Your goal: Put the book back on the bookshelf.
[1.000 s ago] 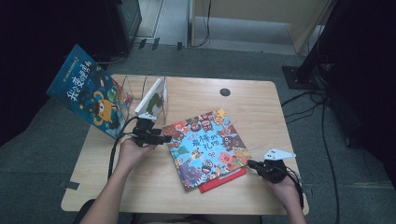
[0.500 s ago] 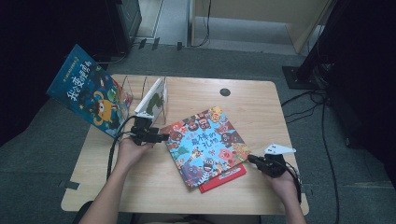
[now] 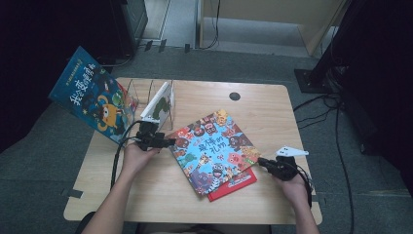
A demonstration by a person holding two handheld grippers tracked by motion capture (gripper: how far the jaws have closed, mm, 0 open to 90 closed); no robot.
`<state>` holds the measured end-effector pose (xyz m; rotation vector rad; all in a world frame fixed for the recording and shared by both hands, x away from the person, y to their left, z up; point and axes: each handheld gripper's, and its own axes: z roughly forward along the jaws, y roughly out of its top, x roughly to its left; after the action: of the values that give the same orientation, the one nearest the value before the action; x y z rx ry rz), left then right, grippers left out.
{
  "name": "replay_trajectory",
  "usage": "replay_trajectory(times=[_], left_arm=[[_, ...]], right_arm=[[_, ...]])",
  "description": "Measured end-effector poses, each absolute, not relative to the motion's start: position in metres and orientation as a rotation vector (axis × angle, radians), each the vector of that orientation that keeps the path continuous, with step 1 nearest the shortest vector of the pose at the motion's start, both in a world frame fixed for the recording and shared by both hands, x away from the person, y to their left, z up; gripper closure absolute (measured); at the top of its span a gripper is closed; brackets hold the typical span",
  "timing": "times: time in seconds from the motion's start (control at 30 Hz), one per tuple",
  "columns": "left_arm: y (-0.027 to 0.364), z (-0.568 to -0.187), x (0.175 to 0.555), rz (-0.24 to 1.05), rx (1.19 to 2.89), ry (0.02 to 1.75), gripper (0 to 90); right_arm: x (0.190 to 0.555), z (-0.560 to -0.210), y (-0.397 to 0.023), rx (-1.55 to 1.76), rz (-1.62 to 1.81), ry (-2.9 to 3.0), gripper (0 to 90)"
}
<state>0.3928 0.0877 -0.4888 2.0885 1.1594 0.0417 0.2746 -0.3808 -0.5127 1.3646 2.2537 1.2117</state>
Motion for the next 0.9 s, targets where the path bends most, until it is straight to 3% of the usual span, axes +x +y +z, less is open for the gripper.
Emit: replay_trajectory(times=[0.43, 0.9], left_arm=[[0.083, -0.493, 0.393, 0.053, 2.108, 1.171, 35.4], [0.083, -0.49, 0.375, -0.064, 2.12, 1.167, 37.9]], right_arm=[[0.28, -0.513, -0.38, 1.375, 1.204, 2.238, 89.8], [0.283, -0.513, -0.381, 1.413, 1.213, 2.234, 90.0]])
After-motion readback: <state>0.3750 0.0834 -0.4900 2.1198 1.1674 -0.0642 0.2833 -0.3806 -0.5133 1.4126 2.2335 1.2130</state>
